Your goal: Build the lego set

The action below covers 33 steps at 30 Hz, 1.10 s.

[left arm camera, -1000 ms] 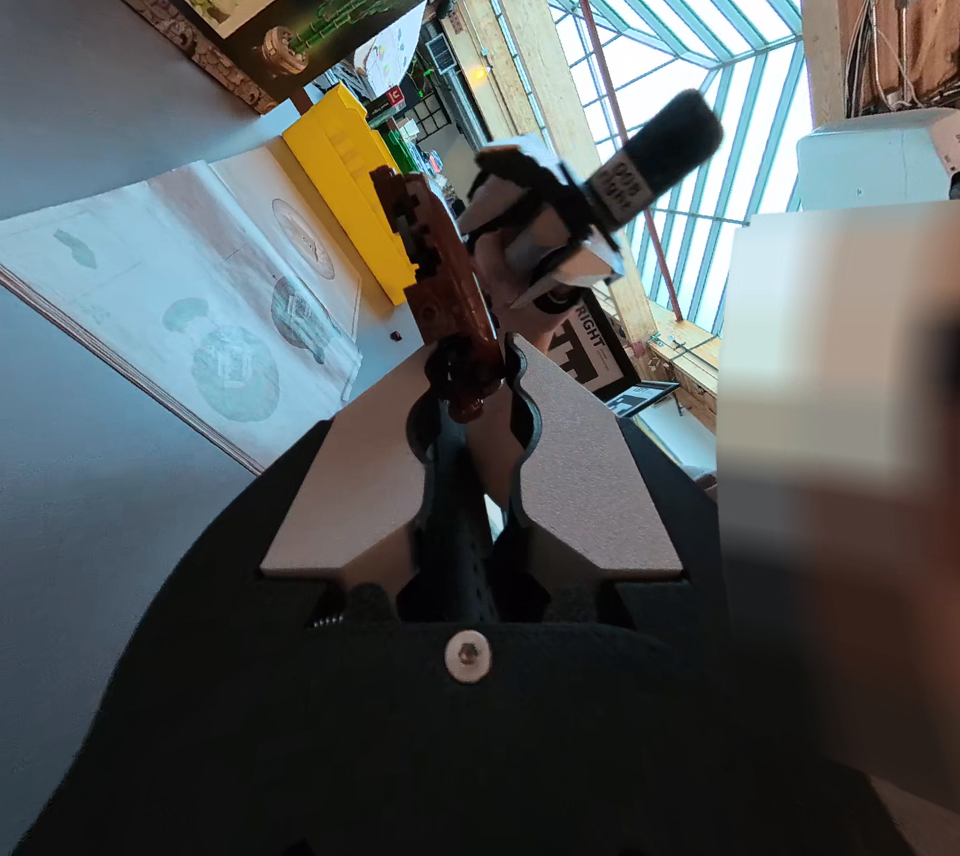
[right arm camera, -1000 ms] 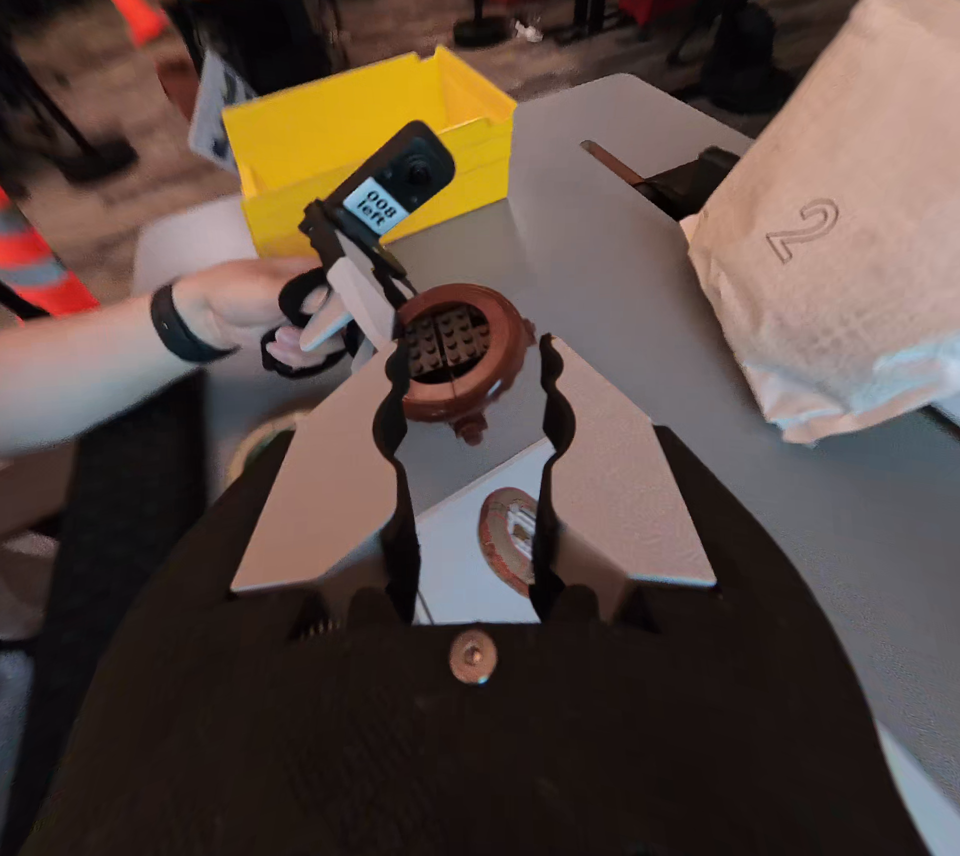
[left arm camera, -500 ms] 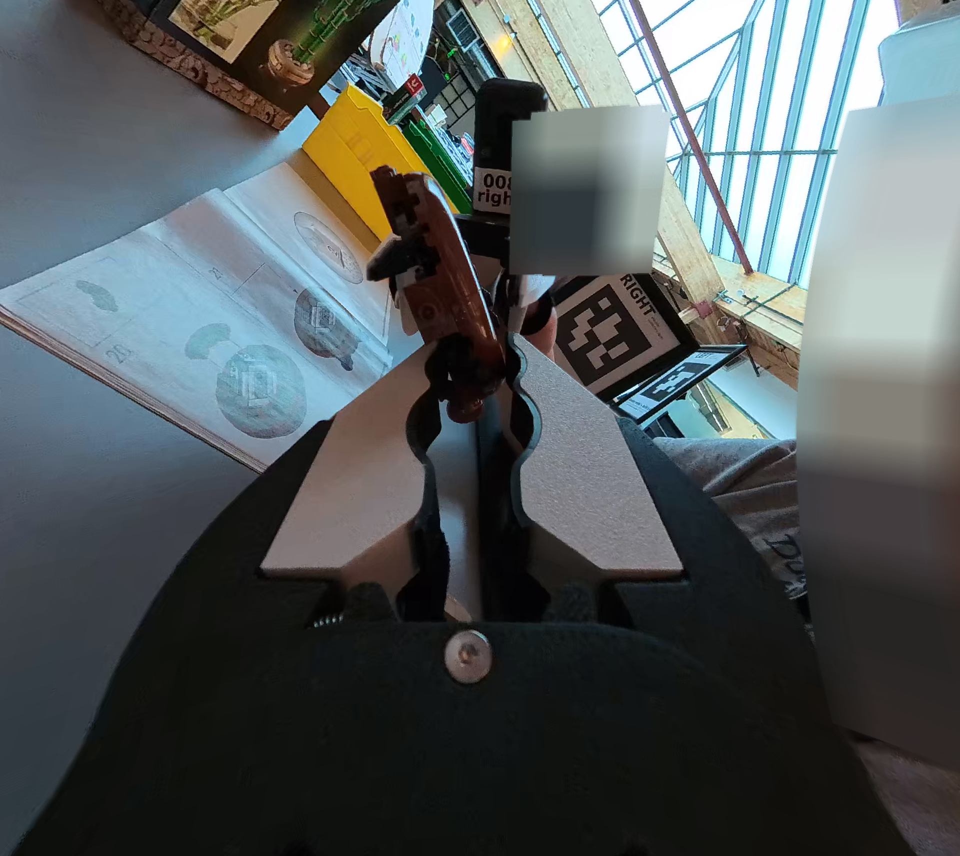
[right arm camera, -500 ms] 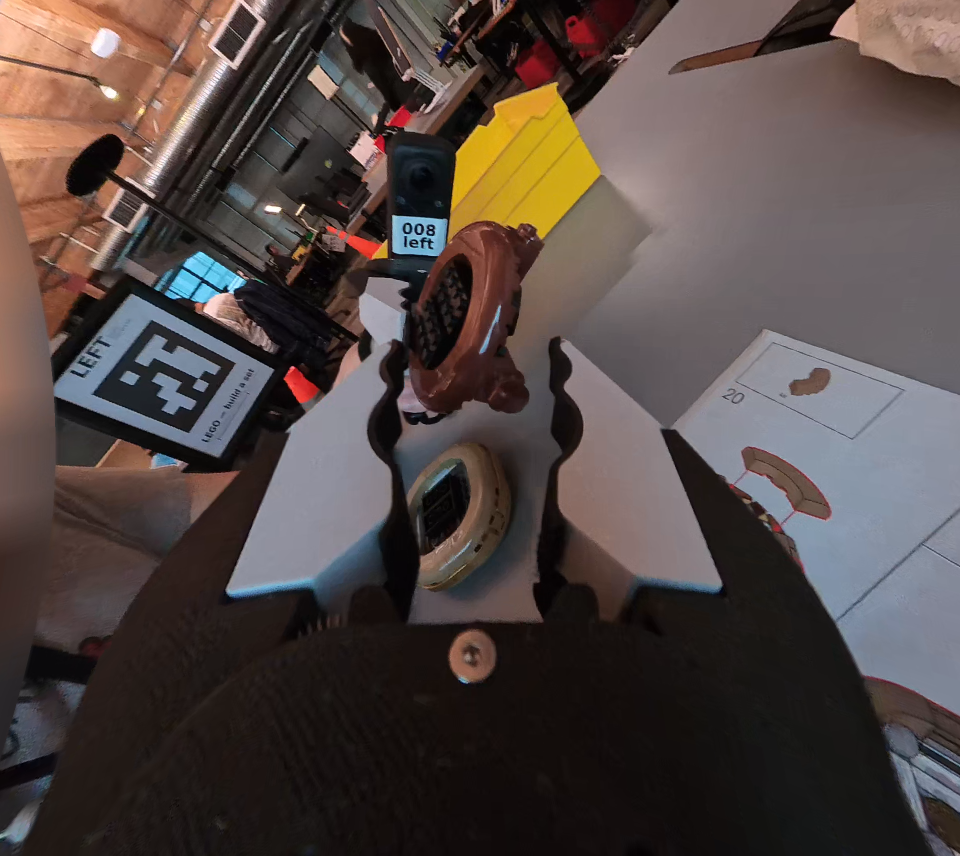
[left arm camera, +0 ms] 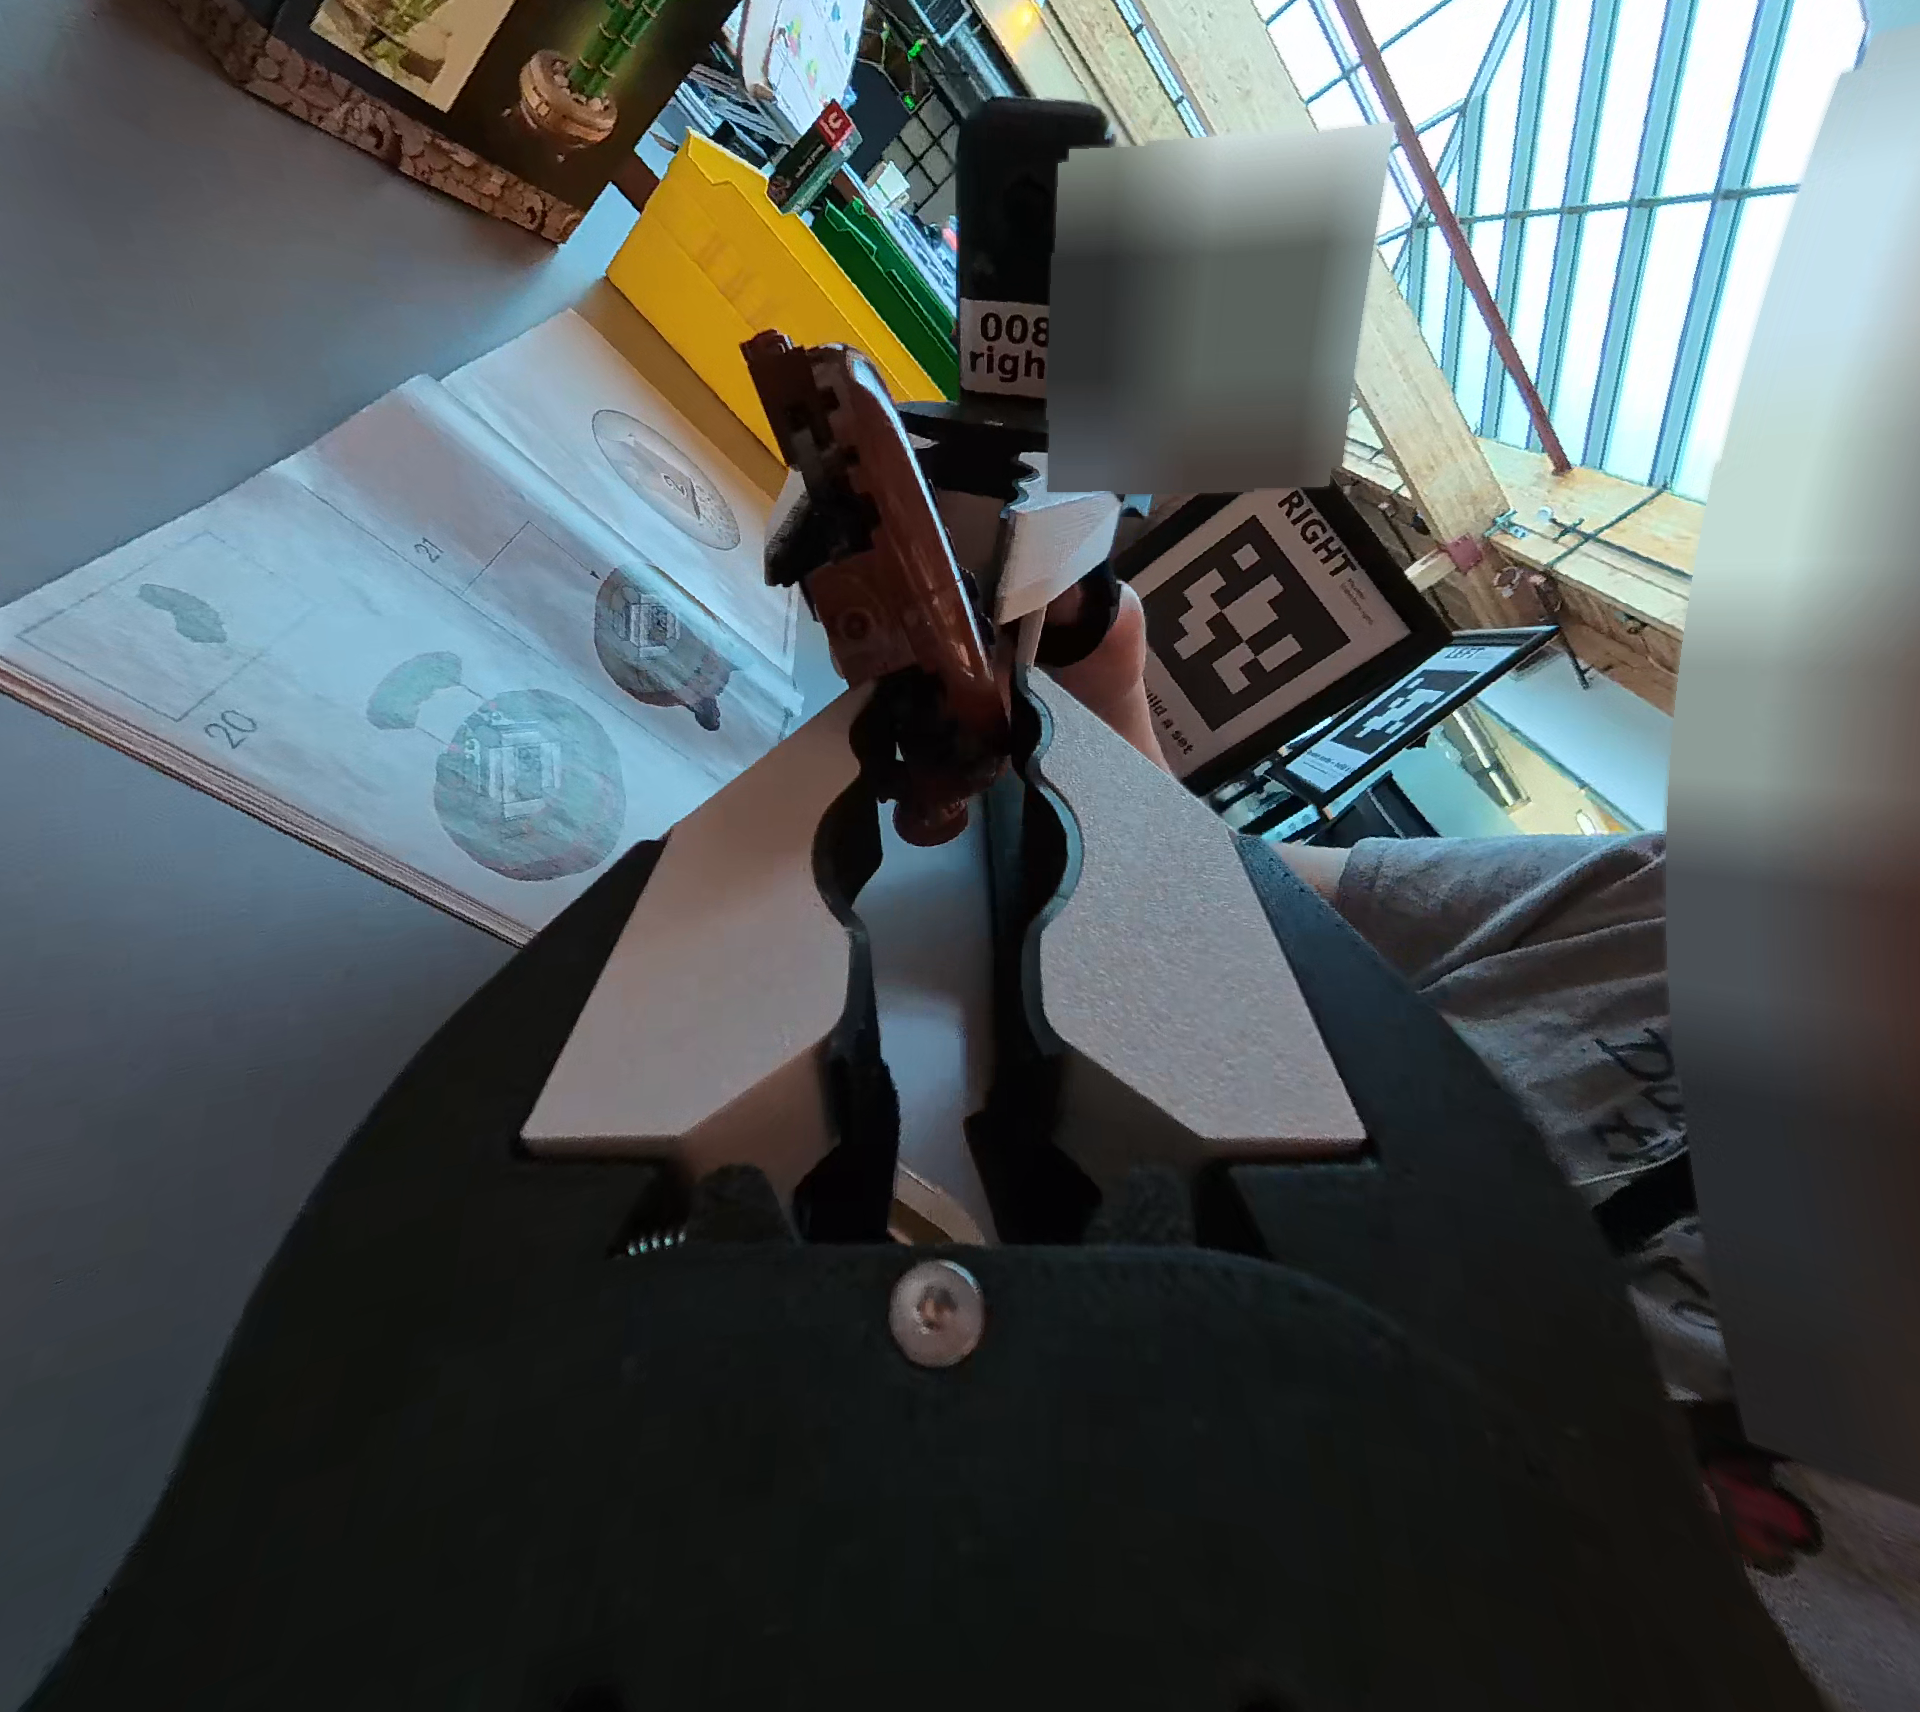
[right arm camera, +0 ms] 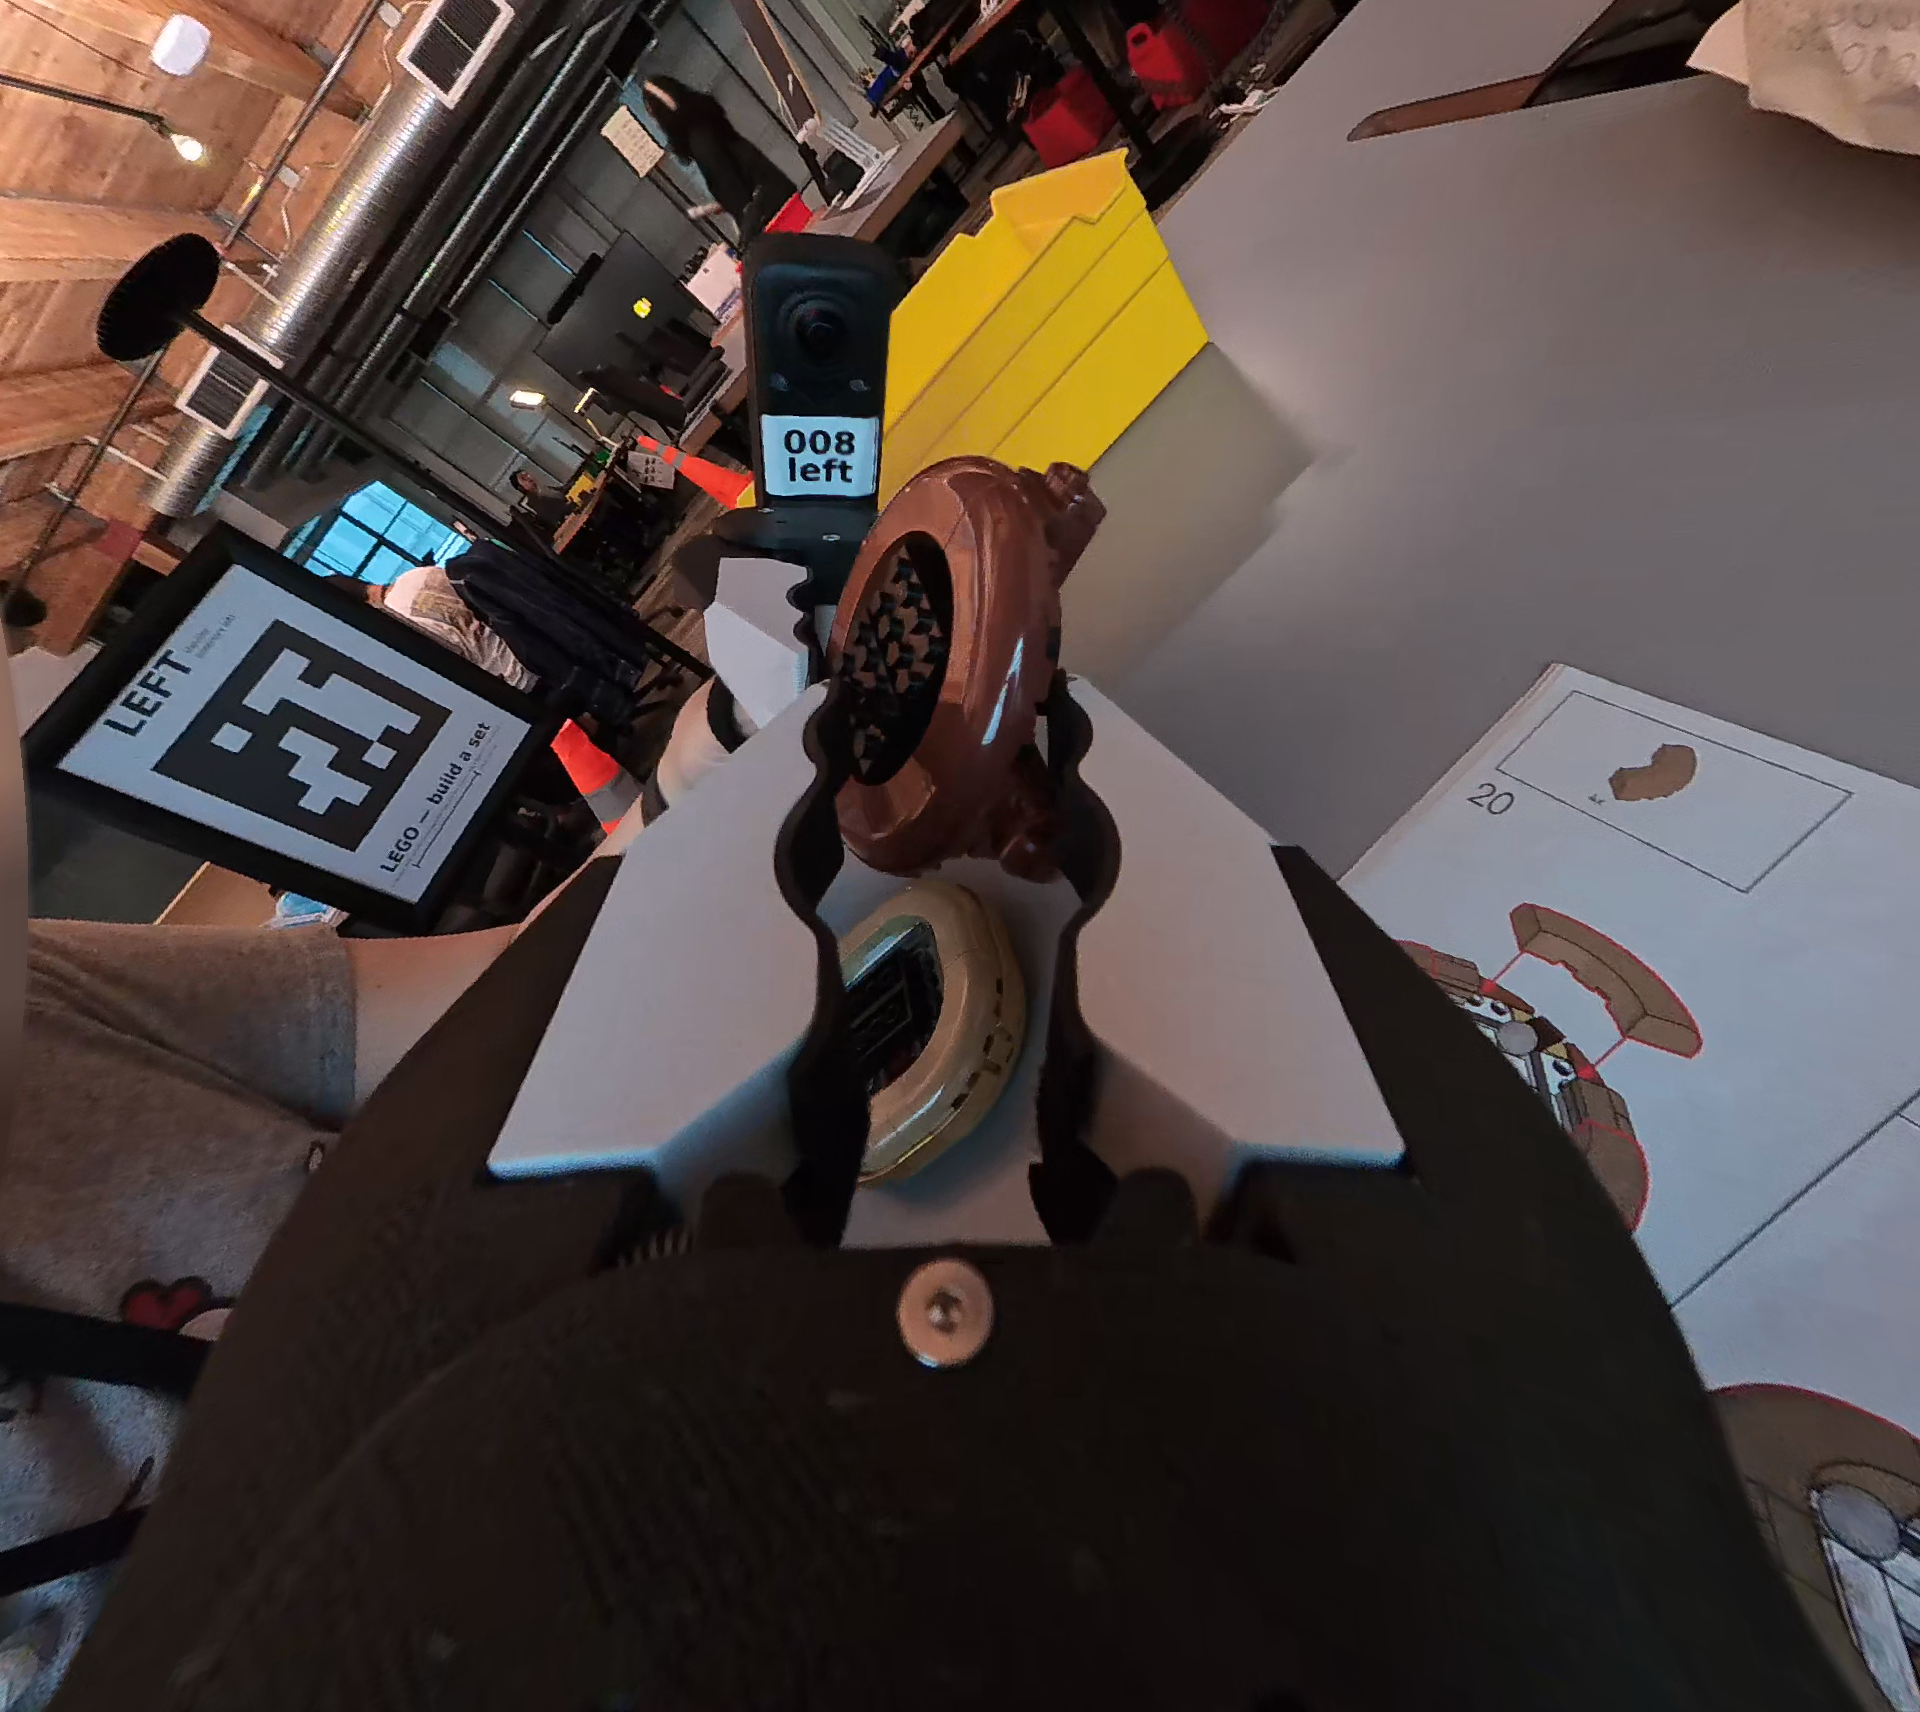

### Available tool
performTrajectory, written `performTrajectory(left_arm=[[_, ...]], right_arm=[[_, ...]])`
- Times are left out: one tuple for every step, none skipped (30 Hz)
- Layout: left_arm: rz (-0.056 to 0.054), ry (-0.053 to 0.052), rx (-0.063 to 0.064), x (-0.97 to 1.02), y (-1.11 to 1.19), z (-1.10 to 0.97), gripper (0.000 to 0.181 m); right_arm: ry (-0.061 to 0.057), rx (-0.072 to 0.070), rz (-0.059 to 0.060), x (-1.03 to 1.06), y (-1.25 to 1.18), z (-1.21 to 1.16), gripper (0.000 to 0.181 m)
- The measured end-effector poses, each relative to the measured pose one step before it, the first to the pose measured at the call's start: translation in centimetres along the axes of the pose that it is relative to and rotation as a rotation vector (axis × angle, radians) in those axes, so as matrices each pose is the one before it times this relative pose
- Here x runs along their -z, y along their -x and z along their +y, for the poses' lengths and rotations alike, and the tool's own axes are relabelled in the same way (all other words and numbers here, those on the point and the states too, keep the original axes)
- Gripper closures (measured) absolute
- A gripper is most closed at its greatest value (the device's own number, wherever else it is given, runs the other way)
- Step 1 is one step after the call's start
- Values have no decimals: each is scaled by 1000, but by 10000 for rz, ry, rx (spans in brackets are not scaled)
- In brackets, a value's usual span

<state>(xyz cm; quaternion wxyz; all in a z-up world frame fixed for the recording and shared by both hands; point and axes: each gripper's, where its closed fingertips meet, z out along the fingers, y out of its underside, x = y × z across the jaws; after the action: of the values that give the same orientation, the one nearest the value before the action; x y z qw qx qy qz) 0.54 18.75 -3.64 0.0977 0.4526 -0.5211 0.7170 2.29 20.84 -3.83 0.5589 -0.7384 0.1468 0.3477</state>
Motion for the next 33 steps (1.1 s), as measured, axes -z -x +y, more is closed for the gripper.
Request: performTrajectory(left_arm=[[-27, 52, -192, -25, -84, 33, 162], [-55, 49, -226, -3, -70, 3, 162], [-47, 5, -270, -12, -134, -51, 162], [-46, -14, -265, -3, -126, -59, 162], [-37, -3, -181, -14, -97, -48, 162], [27, -4, -89, -25, -127, -28, 162], [28, -9, -38, -10, -83, -16, 162], [34, 13, 2, -27, -48, 19, 162], [78, -21, 16, -13, -107, -14, 162], [112, -55, 24, 15, -167, -86, 162], [98, -76, 49, 42, -153, -143, 162], [7, -26, -7, -2, -41, -60, 162], [45, -42, -41, -3, -111, -47, 162], [70, -31, -22, 6, -132, -55, 162], [54, -66, -61, 25, -118, -118, 162], [3, -78, -151, -8, -128, -142, 162], [-69, -4, -227, 20, -81, -41, 163], [-106, 72, -271, 12, -60, 36, 163], [-136, 86, -246, -16, 12, 76, 162], [-132, 70, -179, -42, 58, 88, 162], [-99, 10, -104, -40, 74, 15, 162], [-40, -25, -73, -20, 25, -3, 162], [-20, -25, -53, -13, 22, 6, 162], [-37, -55, -15, 3, 71, -25, 162], [103, -107, 68, -12, -104, -92, 156], [237, -130, 225, -45, -255, -143, 144], [100, -65, 389, -81, 15, -79, 137], [-76, -66, 362, -47, 311, -43, 146], [1, -74, 223, 14, 203, 44, 161], [137, -173, 347, 10, 52, -101, 161], [116, -203, 509, 15, 150, -158, 161], [210, -164, 354, 20, 14, -83, 162], [250, -248, 266, 82, -93, -257, 162]], right_arm=[[21, 27, -91, 34, 113, 37, 145], [14, -6, -88, 31, 108, 5, 145], [-62, -3, -120, 37, 155, -88, 145], [-69, 15, -115, 30, 159, -76, 145], [-18, 0, -98, 51, 134, -47, 146], [-36, 66, -81, 40, 159, -81, 146], [3, 125, 3, 19, 97, -23, 146], [62, 147, 37, 38, 67, 1, 147], [40, 154, -7, 37, 128, -12, 147], [31, 149, -81, 42, 212, -45, 147], [12, 140, -69, 57, 188, -55, 148], [-6, 16, 16, 19, 53, -52, 148], [-42, 2, -32, 14, 115, -87, 148], [-62, 42, -46, 36, 149, -129, 149], [-135, 45, 26, 60, 87, -232, 152], [-107, 45, 10, -8, 139, -153, 152], [-17, 80, 12, -13, 113, -57, 152], [44, 161, 4, 11, 105, 15, 152], [75, 197, 48, 15, 54, 43, 152], [61, 149, 75, 29, 4, 25, 152], [8, 135, 80, 22, -21, -7, 152], [-5, 164, 64, 13, 12, -19, 152], [8, 177, 87, -12, -22, -4, 152], [-6, 176, 77, -11, -10, -15, 152], [-21, 195, 134, -6, -108, -44, 152], [-49, 240, 238, 20, -260, -60, 152], [-4, 205, 231, 32, -266, 9, 152], [-41, 147, -19, -8, 103, -55, 152], [-124, 63, -269, -41, 493, -191, 153], [-80, 18, 18, -87, 74, -106, 153], [-53, 169, 157, -70, -113, -41, 153], [-10, 216, 84, -53, 25, 1, 153], [13, 235, 68, -33, 63, -15, 153]])
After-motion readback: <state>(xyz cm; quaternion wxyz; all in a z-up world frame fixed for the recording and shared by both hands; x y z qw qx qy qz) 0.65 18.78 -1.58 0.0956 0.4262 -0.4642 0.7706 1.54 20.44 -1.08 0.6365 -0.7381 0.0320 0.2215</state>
